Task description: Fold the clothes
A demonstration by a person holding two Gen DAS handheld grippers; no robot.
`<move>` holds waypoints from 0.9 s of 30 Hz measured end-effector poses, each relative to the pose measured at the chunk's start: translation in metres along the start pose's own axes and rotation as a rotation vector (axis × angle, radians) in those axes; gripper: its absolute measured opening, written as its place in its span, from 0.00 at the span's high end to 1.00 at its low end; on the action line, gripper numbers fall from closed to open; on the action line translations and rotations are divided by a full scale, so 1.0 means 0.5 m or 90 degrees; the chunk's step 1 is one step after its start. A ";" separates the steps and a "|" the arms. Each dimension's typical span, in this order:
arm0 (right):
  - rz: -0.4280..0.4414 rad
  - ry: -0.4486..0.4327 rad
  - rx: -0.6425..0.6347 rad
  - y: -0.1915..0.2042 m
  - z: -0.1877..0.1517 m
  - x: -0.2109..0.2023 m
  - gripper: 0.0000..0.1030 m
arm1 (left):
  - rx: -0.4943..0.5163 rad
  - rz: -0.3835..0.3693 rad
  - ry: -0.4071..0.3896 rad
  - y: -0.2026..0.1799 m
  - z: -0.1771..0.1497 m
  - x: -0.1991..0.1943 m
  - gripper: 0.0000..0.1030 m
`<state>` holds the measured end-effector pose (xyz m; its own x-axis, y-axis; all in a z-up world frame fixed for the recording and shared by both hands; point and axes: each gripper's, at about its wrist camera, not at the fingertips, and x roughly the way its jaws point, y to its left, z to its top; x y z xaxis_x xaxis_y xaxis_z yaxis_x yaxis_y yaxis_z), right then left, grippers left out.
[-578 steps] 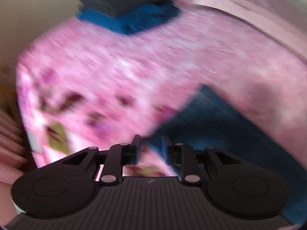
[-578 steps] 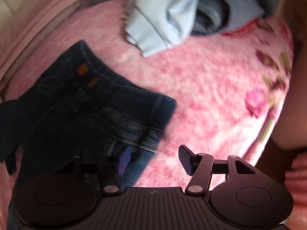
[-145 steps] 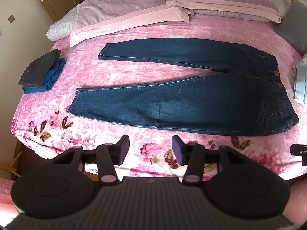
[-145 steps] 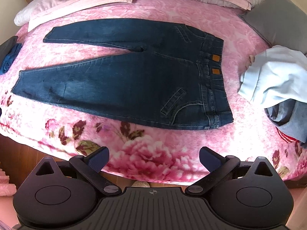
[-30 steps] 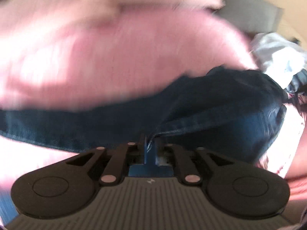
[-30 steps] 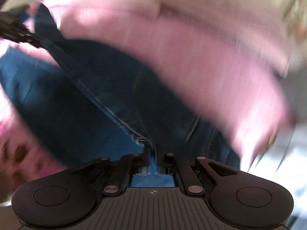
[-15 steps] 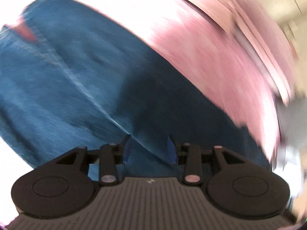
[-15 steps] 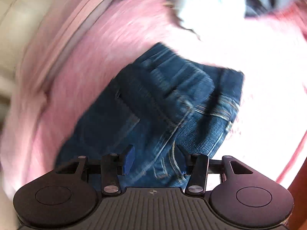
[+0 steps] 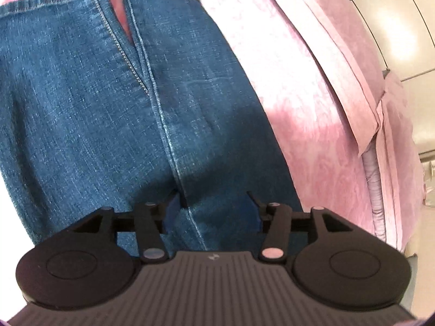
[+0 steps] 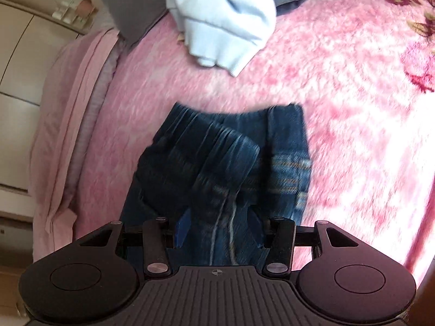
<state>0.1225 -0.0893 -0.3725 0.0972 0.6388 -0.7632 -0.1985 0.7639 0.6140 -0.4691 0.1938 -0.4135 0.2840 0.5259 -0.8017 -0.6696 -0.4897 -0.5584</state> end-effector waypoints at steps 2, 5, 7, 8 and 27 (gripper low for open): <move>0.018 -0.005 -0.001 -0.007 0.018 -0.004 0.52 | 0.015 0.000 0.000 -0.004 -0.003 0.003 0.55; 0.023 -0.006 -0.011 -0.017 0.036 0.009 0.52 | 0.029 -0.003 -0.004 -0.010 0.006 0.014 0.55; 0.026 -0.004 -0.015 -0.022 0.041 0.014 0.52 | 0.036 -0.004 -0.009 -0.016 0.014 0.023 0.62; 0.022 -0.005 -0.024 -0.020 0.043 0.017 0.52 | 0.050 0.002 -0.009 -0.019 0.017 0.030 0.83; -0.041 0.003 -0.208 -0.005 0.069 -0.027 0.83 | 0.286 0.054 -0.050 -0.013 -0.099 -0.094 0.97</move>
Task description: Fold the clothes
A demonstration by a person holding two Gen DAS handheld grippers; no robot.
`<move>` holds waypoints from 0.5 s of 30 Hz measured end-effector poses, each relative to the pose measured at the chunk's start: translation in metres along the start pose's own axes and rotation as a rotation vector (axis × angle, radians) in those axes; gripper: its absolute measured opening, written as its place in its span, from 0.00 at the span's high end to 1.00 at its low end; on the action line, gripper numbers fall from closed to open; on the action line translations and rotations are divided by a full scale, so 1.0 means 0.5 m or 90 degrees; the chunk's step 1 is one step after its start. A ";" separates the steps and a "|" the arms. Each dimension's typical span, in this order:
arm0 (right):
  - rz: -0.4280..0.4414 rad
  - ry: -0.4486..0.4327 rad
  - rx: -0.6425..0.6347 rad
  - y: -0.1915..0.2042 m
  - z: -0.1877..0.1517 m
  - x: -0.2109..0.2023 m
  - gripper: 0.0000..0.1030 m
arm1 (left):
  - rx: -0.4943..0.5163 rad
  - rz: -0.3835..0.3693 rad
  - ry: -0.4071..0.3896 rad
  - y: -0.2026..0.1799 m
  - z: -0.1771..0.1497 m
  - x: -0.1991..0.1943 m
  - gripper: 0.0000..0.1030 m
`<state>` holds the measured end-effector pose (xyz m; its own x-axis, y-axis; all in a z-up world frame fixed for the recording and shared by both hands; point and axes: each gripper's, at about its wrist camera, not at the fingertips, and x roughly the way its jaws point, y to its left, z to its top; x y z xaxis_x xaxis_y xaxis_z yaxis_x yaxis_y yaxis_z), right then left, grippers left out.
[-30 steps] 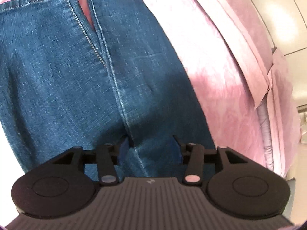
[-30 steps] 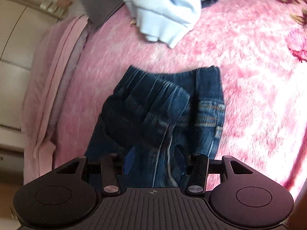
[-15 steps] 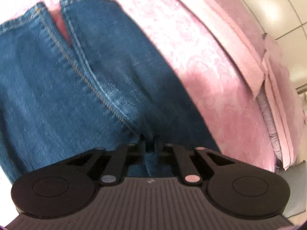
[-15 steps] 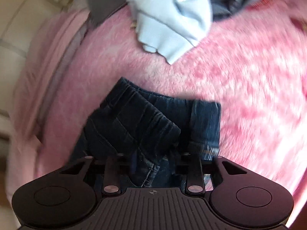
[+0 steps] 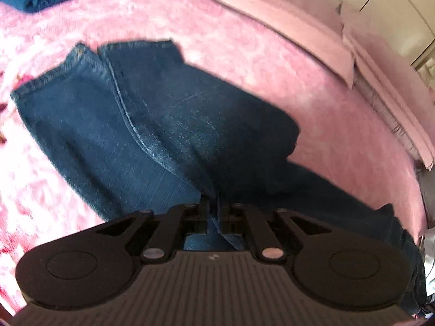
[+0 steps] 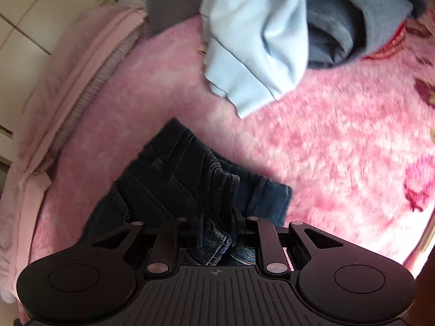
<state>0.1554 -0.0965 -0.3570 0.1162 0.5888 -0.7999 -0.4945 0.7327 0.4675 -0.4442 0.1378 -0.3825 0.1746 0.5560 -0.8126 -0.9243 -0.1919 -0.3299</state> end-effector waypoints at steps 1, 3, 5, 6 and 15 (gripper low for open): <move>0.006 -0.005 -0.006 0.001 -0.001 -0.004 0.83 | 0.009 -0.002 -0.006 -0.005 -0.003 -0.011 0.97; 0.017 -0.007 -0.005 -0.001 0.005 -0.015 0.83 | 0.018 -0.007 -0.009 -0.001 -0.001 -0.034 0.97; 0.023 -0.008 -0.004 -0.008 0.013 -0.019 0.84 | 0.028 -0.003 -0.004 0.006 -0.003 -0.048 0.97; 0.022 -0.007 -0.005 -0.012 0.018 -0.016 0.84 | 0.034 0.002 -0.001 0.009 -0.006 -0.054 0.97; 0.005 0.006 -0.008 -0.050 0.005 -0.001 0.83 | 0.022 0.032 0.013 0.016 -0.045 -0.045 0.96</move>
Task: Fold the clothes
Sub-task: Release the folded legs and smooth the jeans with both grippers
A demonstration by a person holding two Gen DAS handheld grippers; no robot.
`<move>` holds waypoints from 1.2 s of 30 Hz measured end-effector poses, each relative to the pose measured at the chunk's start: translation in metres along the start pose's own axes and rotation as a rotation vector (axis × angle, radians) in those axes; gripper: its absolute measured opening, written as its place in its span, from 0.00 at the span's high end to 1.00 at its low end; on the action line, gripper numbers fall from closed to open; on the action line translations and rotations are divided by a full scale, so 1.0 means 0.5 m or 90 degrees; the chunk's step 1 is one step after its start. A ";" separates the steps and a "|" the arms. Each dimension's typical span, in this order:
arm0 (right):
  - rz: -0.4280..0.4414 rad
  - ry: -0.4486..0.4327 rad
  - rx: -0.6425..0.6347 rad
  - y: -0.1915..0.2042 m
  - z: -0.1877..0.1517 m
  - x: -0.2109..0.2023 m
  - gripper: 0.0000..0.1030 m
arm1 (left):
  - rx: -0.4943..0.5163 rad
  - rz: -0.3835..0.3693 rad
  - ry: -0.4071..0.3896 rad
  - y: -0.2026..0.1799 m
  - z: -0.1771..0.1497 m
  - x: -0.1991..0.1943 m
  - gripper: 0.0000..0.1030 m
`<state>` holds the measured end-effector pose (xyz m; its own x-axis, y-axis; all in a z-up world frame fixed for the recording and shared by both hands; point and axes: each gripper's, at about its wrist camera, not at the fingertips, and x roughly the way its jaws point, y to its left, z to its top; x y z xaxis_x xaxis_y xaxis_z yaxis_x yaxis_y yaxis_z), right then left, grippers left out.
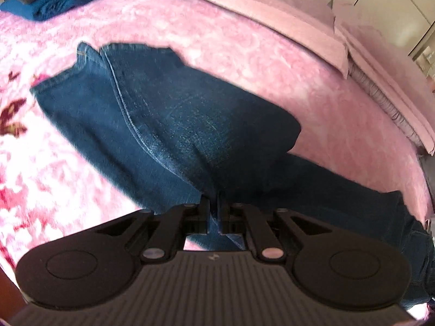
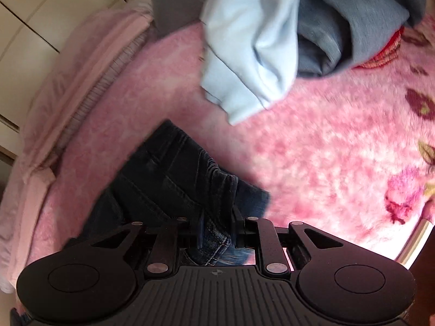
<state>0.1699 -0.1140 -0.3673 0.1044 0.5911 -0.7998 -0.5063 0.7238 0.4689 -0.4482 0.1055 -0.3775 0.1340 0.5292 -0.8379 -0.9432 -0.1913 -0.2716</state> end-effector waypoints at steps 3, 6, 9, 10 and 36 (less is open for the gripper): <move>-0.008 0.023 0.017 -0.013 0.000 0.030 0.82 | -0.002 0.028 0.012 0.000 -0.015 0.027 0.91; -0.025 0.026 -0.001 0.009 0.002 0.026 0.64 | -0.026 0.028 0.007 -0.003 -0.010 0.023 0.86; -0.111 0.005 -0.056 0.041 -0.001 0.003 0.45 | -0.029 0.017 0.002 0.002 -0.005 -0.001 0.77; -0.145 -0.010 -0.072 0.051 -0.003 -0.007 0.43 | -0.032 0.014 -0.002 0.008 -0.004 -0.011 0.76; -0.157 -0.015 -0.124 0.378 -0.247 0.054 0.43 | -0.168 -0.112 -0.213 0.315 0.196 -0.107 1.00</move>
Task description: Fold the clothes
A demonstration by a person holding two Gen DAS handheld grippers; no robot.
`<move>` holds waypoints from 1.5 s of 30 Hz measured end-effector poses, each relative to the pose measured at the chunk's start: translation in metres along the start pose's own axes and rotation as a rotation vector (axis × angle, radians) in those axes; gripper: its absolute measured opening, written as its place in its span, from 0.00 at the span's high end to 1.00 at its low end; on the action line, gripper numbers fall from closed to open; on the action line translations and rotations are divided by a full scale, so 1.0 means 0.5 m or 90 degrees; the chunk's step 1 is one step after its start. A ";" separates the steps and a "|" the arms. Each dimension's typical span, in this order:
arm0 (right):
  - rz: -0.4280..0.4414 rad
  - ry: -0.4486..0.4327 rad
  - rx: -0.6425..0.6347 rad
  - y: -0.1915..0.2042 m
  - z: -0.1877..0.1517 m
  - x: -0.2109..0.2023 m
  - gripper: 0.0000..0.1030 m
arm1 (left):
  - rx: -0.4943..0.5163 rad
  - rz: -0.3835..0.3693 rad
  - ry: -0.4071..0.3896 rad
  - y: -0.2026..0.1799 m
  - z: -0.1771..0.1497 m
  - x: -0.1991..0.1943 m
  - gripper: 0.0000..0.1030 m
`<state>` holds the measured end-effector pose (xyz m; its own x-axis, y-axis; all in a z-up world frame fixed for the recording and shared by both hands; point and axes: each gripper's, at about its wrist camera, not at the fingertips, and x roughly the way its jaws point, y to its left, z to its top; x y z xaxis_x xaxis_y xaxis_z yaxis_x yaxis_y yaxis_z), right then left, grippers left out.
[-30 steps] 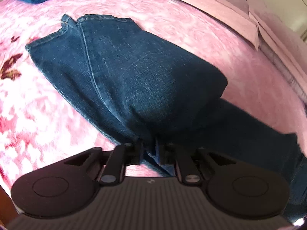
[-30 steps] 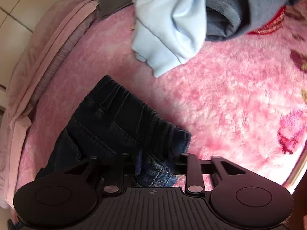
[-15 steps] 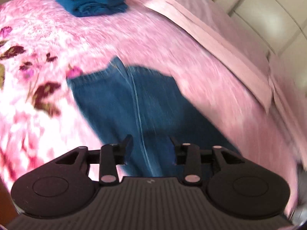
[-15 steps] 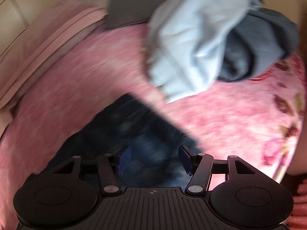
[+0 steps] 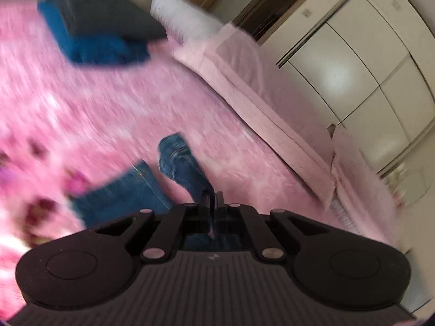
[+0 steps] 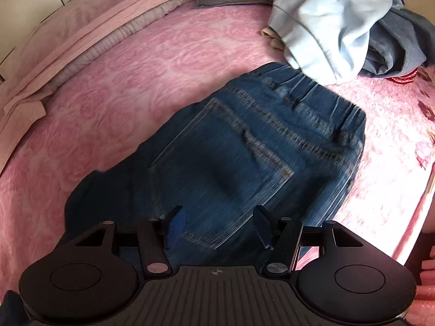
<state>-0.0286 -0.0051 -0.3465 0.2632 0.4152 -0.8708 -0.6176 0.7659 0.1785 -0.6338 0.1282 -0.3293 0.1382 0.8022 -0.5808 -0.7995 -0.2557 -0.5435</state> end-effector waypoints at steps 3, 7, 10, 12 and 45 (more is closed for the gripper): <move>0.002 0.008 -0.009 0.036 -0.031 0.006 0.43 | -0.008 0.106 0.099 0.075 -0.035 0.052 0.92; 0.004 0.026 -0.031 0.070 -0.072 0.009 0.43 | -0.177 0.075 0.115 0.166 -0.050 0.076 0.94; -0.005 0.030 -0.043 0.072 -0.090 0.006 0.43 | -0.253 0.047 0.089 0.187 -0.041 0.072 0.78; -0.015 0.037 -0.028 0.064 -0.098 0.008 0.43 | -0.275 0.039 0.095 0.190 -0.036 0.081 0.78; 0.357 0.301 0.223 0.136 -0.317 0.026 0.96 | -0.035 0.003 0.122 0.171 0.008 0.046 1.00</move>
<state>-0.1848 -0.0254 -0.4181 -0.4054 0.5919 -0.6966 -0.2761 0.6472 0.7106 -0.7013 0.1269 -0.3868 0.2476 0.6846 -0.6856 -0.7676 -0.2932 -0.5699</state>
